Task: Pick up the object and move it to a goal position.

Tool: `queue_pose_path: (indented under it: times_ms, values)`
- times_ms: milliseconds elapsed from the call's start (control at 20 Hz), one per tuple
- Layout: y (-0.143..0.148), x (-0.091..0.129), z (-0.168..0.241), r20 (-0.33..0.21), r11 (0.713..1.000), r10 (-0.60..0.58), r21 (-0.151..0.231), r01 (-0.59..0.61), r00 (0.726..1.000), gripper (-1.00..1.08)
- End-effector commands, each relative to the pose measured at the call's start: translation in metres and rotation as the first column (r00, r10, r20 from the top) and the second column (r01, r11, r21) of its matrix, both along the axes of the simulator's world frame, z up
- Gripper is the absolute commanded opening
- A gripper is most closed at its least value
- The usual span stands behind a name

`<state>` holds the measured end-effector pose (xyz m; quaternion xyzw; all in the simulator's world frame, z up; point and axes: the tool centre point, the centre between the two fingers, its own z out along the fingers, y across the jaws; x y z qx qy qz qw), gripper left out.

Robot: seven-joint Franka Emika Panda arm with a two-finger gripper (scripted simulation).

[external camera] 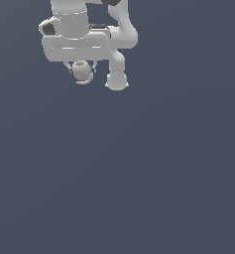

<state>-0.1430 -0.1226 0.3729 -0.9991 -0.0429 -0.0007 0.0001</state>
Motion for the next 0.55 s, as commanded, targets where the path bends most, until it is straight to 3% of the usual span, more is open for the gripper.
queue_pose_path:
  times_ms: [0, 500]
  values:
    - [-0.003, -0.002, 0.014, -0.001, 1.000, 0.000, 0.000, 0.000, 1.000, -1.00]
    - [-0.008, -0.002, 0.035, -0.001, 1.000, 0.001, 0.000, -0.001, 1.000, -1.00]
